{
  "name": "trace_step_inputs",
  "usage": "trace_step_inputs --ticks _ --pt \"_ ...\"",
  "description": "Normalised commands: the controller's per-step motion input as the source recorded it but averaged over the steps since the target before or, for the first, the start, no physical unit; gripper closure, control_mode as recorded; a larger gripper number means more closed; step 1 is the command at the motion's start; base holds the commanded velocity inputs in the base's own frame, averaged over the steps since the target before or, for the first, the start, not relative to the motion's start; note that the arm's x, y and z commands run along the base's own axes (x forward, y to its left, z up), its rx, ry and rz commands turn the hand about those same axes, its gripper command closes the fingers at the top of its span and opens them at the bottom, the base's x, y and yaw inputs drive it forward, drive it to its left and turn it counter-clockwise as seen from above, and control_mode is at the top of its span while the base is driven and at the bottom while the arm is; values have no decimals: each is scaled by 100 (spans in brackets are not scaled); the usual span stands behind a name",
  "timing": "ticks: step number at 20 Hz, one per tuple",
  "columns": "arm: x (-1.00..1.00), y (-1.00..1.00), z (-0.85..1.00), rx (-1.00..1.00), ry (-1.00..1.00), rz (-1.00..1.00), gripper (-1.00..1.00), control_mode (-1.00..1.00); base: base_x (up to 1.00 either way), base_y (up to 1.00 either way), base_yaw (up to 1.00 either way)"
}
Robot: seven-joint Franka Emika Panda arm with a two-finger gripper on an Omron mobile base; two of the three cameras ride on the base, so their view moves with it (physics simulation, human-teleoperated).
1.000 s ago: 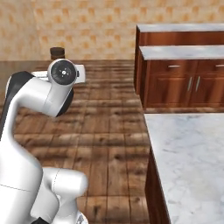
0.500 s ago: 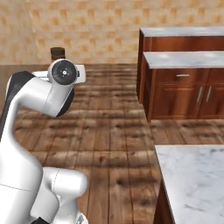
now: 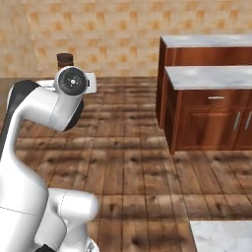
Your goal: Take the cinnamon bottle from the cabinet and place it on the dining table, next to the plate with the cupcake. Then take the chocolate from the dining counter and place it on the cupcake plate.
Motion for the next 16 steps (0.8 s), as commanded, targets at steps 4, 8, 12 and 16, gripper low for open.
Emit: trace_step_inputs --ticks 4,8,12,16 --pt "0 0 0 0 0 0 100 100 94 20 0" --pt "0 0 0 0 0 0 100 100 94 18 0" --pt "0 0 0 0 0 0 100 100 94 17 0" --pt "0 0 0 0 0 0 100 100 94 11 0"
